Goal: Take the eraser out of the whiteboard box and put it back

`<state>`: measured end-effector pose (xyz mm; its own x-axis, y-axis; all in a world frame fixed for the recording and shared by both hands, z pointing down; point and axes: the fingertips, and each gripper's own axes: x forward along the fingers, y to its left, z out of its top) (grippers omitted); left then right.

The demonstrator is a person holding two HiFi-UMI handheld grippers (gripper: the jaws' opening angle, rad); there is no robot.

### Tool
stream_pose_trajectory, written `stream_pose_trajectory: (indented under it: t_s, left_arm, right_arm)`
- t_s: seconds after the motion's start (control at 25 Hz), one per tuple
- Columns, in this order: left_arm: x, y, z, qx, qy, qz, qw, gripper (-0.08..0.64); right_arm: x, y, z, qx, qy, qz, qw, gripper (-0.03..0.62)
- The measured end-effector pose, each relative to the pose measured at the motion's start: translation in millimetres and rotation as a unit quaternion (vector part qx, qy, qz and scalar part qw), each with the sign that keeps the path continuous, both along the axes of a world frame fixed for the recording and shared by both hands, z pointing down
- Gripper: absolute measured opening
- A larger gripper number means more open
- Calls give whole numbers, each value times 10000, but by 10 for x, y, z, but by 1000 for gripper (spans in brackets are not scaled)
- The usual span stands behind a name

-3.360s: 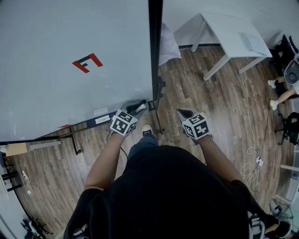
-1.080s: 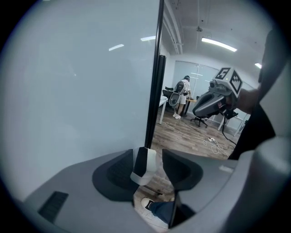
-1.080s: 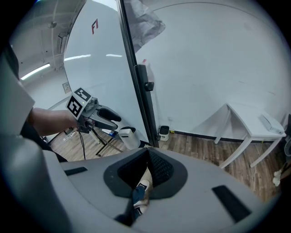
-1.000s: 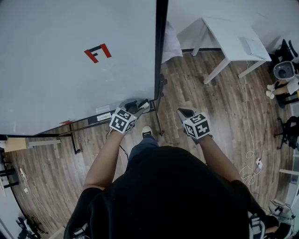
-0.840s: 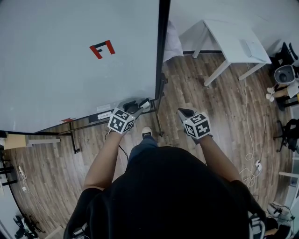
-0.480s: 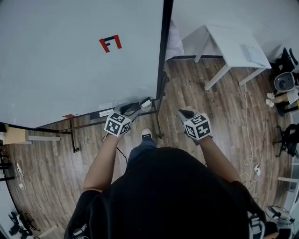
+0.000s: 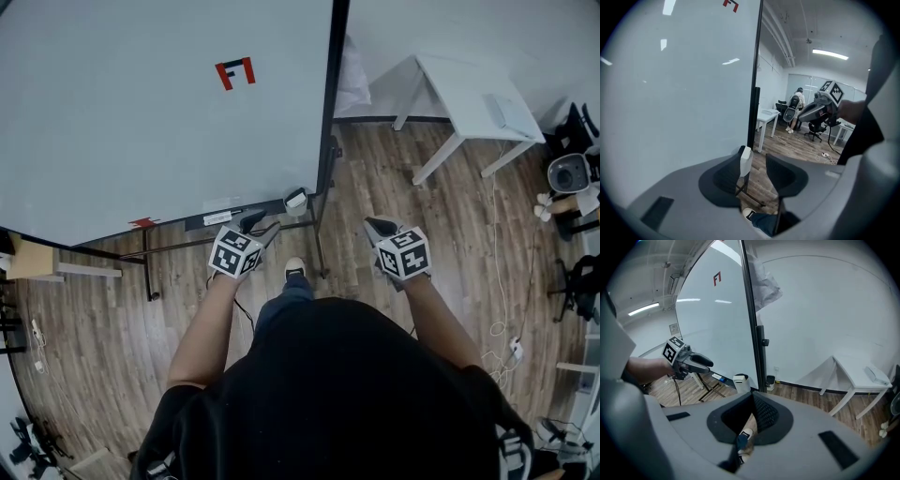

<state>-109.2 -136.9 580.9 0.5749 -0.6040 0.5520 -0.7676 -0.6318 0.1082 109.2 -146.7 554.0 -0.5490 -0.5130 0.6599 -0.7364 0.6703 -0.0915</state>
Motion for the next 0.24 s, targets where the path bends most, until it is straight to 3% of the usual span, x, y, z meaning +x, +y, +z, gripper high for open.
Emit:
stream_pose_trajectory:
  t_s: [0.24]
  left_arm:
    - [63,168,-45,52,-5,37,10000,155]
  right_arm:
    - [66,51,-96,122,-71,98,9999,-3]
